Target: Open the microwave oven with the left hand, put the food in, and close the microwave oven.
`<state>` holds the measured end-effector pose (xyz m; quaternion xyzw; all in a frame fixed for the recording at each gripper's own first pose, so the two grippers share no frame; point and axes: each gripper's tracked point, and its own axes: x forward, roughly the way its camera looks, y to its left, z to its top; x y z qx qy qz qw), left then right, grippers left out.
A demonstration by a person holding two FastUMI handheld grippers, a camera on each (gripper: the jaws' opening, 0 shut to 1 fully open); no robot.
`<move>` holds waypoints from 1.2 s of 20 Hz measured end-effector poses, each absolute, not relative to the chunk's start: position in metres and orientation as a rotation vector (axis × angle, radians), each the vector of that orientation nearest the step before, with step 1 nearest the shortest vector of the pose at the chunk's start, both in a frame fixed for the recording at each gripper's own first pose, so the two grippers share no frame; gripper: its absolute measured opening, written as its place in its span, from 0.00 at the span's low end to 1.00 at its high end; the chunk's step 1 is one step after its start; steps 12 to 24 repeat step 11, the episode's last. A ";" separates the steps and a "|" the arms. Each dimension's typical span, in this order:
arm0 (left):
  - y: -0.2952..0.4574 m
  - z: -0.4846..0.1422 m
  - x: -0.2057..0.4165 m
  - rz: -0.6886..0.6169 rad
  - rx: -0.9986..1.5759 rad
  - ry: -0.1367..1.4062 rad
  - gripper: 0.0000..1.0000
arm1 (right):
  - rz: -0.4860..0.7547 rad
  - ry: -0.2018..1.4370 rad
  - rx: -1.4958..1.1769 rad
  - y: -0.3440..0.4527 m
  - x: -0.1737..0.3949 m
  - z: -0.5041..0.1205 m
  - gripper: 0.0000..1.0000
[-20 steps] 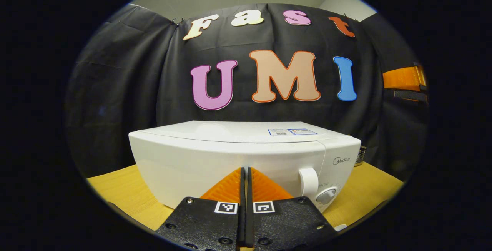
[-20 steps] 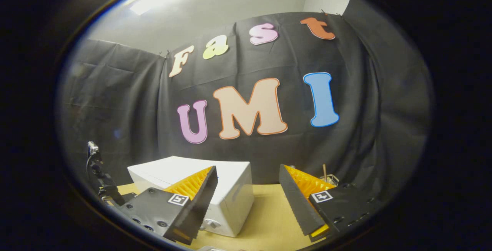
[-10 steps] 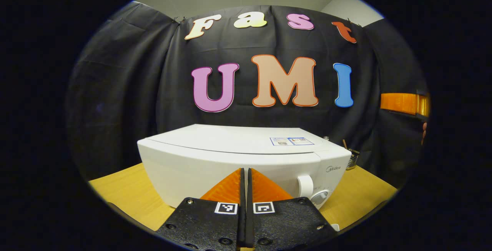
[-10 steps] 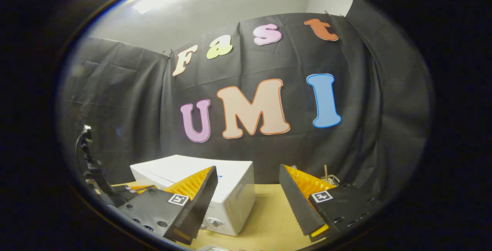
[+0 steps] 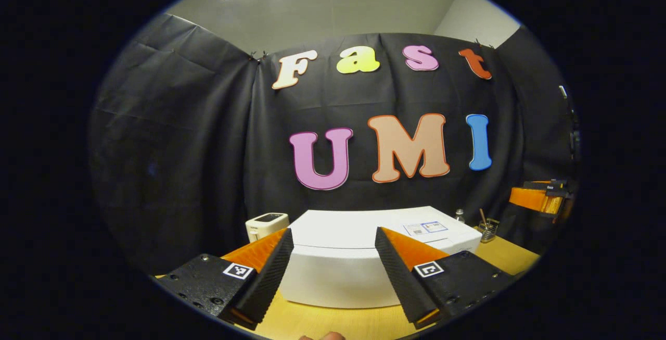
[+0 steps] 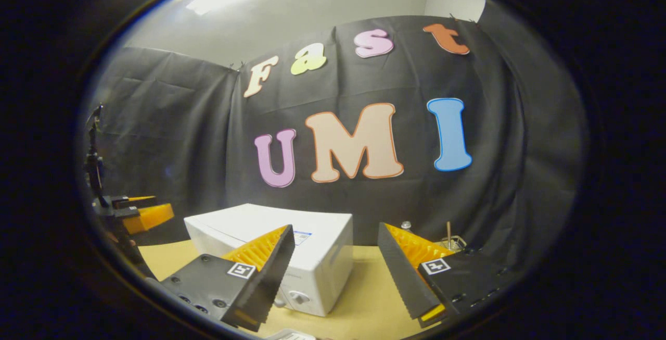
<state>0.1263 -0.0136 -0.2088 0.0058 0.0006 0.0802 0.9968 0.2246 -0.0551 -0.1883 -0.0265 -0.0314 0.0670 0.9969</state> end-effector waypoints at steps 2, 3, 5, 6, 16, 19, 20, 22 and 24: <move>-0.003 -0.198 0.121 0.188 0.012 -0.017 0.95 | 0.112 -0.056 -0.052 -0.061 0.226 -0.189 0.91; 0.002 -0.199 0.118 0.203 0.002 -0.017 0.95 | 0.108 -0.054 -0.052 -0.063 0.226 -0.190 0.91; 0.003 -0.203 0.114 0.211 -0.026 -0.017 0.96 | 0.113 -0.057 -0.051 -0.064 0.225 -0.188 0.91; 0.000 -0.204 0.113 0.201 -0.041 -0.013 0.96 | 0.116 -0.057 -0.045 -0.065 0.224 -0.188 0.91; -0.002 -0.214 0.110 0.191 -0.080 0.004 0.96 | 0.100 -0.068 -0.033 -0.073 0.222 -0.184 0.91; -0.002 -0.214 0.110 0.191 -0.080 0.004 0.96 | 0.100 -0.068 -0.033 -0.073 0.222 -0.184 0.91; -0.002 -0.214 0.110 0.191 -0.080 0.004 0.96 | 0.100 -0.068 -0.033 -0.073 0.222 -0.184 0.91; -0.002 -0.214 0.110 0.191 -0.080 0.004 0.96 | 0.100 -0.068 -0.033 -0.073 0.222 -0.184 0.91; -0.002 -0.214 0.110 0.191 -0.080 0.004 0.96 | 0.100 -0.068 -0.033 -0.073 0.222 -0.184 0.91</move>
